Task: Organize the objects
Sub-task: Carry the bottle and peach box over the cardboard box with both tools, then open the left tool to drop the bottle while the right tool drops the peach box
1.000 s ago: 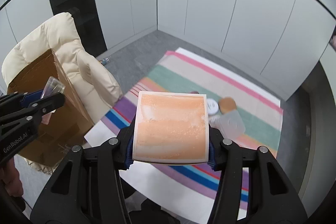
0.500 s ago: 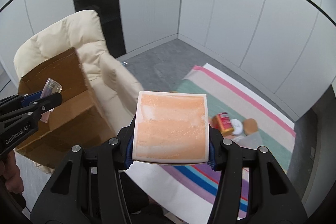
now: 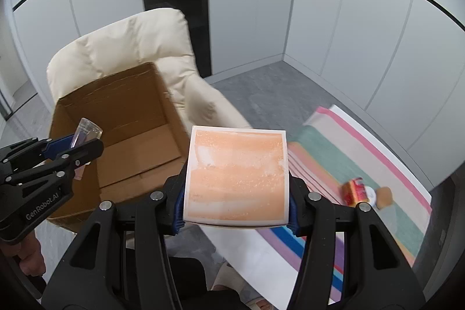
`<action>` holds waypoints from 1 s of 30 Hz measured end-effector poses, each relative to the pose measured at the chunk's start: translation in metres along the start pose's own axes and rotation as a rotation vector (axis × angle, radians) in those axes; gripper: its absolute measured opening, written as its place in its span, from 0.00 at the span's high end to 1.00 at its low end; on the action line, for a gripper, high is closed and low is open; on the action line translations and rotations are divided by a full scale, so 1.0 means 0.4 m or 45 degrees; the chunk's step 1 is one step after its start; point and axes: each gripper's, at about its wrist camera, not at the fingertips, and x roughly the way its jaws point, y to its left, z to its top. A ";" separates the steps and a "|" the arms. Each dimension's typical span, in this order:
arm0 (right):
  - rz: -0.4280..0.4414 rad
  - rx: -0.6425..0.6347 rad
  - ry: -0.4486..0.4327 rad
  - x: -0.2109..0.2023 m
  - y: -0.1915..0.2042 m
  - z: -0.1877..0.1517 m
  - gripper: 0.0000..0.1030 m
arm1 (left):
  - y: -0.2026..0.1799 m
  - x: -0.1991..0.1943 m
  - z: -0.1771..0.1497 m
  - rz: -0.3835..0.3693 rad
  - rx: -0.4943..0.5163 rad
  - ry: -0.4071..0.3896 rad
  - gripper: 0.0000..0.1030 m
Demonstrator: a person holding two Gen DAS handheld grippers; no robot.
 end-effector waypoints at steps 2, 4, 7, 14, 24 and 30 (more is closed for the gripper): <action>0.015 -0.017 0.007 0.011 0.026 0.006 0.47 | 0.020 0.001 -0.006 -0.002 0.001 0.009 0.73; 0.037 -0.037 0.015 0.021 0.053 0.009 0.47 | 0.040 0.002 -0.011 0.003 -0.011 0.019 0.73; 0.059 -0.054 0.026 0.036 0.090 0.017 0.47 | 0.072 0.006 -0.019 0.021 -0.031 0.026 0.73; 0.110 -0.119 0.035 0.066 0.183 0.033 0.47 | 0.141 0.021 -0.041 0.048 -0.079 0.046 0.72; 0.154 -0.153 0.050 0.099 0.263 0.056 0.47 | 0.212 -0.028 -0.059 0.172 -0.089 -0.058 0.14; 0.187 -0.183 0.061 0.120 0.322 0.067 0.47 | 0.271 -0.065 -0.074 0.245 -0.170 -0.089 0.00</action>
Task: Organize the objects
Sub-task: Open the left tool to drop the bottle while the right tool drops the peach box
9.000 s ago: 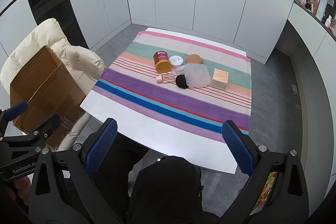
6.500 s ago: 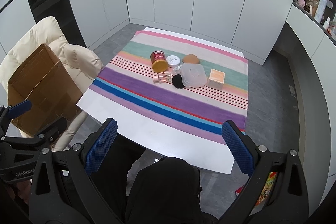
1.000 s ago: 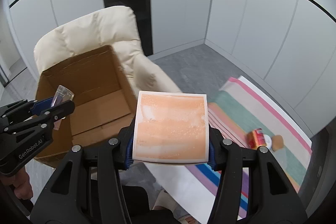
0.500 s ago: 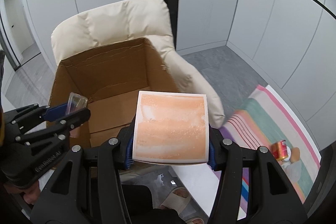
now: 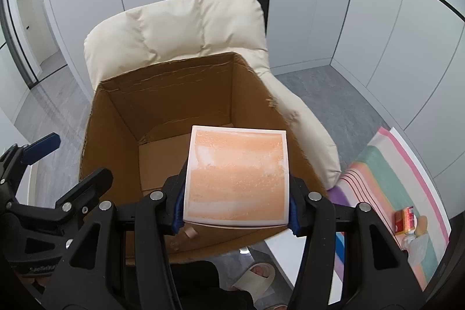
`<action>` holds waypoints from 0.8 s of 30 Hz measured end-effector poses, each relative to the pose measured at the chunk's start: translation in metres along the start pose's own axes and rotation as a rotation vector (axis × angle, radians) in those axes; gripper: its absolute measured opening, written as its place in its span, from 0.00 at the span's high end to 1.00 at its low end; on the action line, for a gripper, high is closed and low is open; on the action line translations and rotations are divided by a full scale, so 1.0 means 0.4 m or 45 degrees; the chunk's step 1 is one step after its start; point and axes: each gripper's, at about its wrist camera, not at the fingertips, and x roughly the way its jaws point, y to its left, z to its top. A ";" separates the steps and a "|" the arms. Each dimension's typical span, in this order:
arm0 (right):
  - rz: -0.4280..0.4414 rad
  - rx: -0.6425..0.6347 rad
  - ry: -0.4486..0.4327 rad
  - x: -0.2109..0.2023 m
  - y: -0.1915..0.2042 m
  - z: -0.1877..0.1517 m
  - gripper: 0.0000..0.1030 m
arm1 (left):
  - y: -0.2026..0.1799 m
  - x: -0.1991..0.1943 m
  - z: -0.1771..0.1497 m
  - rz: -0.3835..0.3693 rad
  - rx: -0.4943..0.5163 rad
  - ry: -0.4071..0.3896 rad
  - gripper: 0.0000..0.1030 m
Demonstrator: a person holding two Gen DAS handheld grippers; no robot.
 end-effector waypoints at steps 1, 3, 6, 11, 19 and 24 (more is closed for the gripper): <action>0.012 -0.006 0.002 0.004 0.010 0.003 0.47 | 0.010 -0.003 0.000 0.022 -0.011 -0.009 0.00; 0.023 -0.017 0.004 0.010 0.026 0.007 0.47 | 0.025 -0.006 0.000 0.040 -0.031 -0.011 0.00; 0.026 -0.038 0.006 0.018 0.049 0.010 0.47 | 0.047 -0.007 0.000 0.042 -0.053 0.001 0.00; 0.034 -0.028 -0.002 0.020 0.063 0.018 0.44 | 0.061 -0.013 0.000 0.058 -0.055 -0.005 0.00; 0.014 0.034 -0.062 -0.003 0.029 0.030 0.08 | 0.048 -0.010 -0.001 0.055 -0.042 -0.006 0.00; -0.004 0.105 -0.083 -0.016 -0.010 0.031 0.00 | 0.018 -0.012 -0.001 0.039 -0.015 -0.011 0.00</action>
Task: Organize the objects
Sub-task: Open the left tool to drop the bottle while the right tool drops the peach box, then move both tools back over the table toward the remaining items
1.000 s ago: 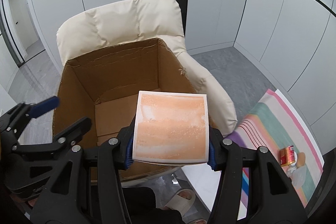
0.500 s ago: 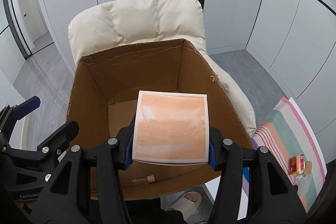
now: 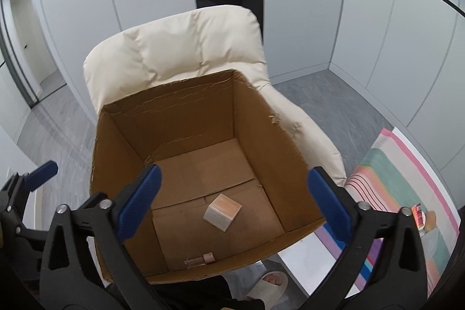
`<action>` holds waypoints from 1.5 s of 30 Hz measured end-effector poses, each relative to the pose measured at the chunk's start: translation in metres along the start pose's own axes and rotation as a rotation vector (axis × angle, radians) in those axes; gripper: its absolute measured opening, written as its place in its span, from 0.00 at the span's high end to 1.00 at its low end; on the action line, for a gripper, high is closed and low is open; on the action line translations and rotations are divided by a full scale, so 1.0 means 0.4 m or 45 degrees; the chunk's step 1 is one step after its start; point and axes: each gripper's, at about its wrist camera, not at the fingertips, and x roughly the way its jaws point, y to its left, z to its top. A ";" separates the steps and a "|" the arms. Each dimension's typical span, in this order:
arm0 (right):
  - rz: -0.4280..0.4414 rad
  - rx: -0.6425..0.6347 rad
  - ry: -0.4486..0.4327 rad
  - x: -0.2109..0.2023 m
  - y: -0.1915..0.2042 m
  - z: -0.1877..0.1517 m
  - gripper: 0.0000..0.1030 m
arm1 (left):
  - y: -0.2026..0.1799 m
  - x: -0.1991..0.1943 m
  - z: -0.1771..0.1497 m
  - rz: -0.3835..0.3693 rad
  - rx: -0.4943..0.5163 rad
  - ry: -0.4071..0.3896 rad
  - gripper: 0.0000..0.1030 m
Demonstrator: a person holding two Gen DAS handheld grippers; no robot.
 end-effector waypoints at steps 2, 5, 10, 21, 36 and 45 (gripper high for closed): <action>-0.019 0.017 -0.004 -0.003 -0.013 -0.001 0.00 | -0.011 0.002 0.001 -0.005 0.006 0.003 0.00; -0.031 0.029 0.003 -0.008 -0.035 -0.008 0.00 | -0.027 0.003 0.005 -0.018 0.010 0.001 0.00; -0.064 0.040 -0.001 -0.019 -0.069 -0.015 0.00 | -0.050 0.011 0.011 -0.036 0.015 0.006 0.00; -0.130 0.074 -0.010 -0.052 -0.161 -0.037 0.00 | -0.132 0.025 0.026 -0.076 0.069 -0.003 0.00; -0.224 0.154 -0.013 -0.106 -0.303 -0.092 0.00 | -0.282 0.035 0.035 -0.190 0.141 -0.001 0.00; -0.294 0.217 -0.013 -0.156 -0.407 -0.137 0.00 | -0.403 0.030 0.029 -0.274 0.215 0.000 0.00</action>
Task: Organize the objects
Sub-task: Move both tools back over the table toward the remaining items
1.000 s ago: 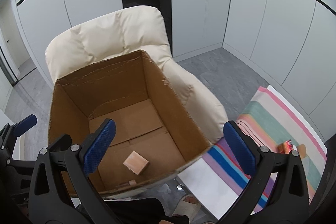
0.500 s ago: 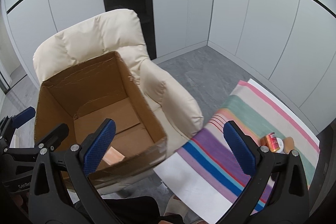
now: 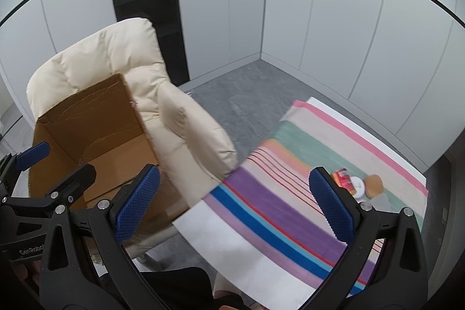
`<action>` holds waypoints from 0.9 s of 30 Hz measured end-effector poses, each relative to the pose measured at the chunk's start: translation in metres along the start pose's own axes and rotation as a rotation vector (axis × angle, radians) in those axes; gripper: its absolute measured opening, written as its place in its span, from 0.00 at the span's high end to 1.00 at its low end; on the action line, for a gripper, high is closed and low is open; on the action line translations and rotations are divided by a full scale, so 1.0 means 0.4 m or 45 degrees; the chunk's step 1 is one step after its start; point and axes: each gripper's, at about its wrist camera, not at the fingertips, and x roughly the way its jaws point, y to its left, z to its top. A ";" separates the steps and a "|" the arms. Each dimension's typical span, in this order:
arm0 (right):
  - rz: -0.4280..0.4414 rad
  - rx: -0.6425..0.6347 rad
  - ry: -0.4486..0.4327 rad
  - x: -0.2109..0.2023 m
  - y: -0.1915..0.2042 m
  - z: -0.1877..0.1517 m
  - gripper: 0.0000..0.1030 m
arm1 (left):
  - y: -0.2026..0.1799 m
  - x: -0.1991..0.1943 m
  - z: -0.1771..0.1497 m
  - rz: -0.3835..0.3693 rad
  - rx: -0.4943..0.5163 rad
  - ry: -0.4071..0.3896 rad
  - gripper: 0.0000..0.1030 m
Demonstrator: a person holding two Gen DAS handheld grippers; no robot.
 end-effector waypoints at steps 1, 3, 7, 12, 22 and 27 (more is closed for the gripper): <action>-0.005 0.007 0.001 -0.001 -0.013 -0.002 0.00 | -0.016 0.002 0.002 -0.012 0.009 -0.001 0.00; -0.024 0.027 0.002 -0.009 -0.046 -0.012 0.00 | -0.040 0.005 0.006 -0.024 0.024 -0.004 0.00; -0.057 0.063 0.004 -0.020 -0.098 -0.023 0.00 | -0.096 0.009 0.010 -0.063 0.058 -0.005 0.00; -0.106 0.112 0.007 -0.040 -0.168 -0.038 0.00 | -0.162 0.018 0.010 -0.107 0.096 0.003 0.00; -0.201 0.206 0.019 -0.076 -0.313 -0.090 0.00 | -0.310 0.029 0.007 -0.208 0.180 0.015 0.00; -0.253 0.259 0.032 -0.100 -0.391 -0.126 0.00 | -0.386 0.032 0.005 -0.258 0.218 0.021 0.00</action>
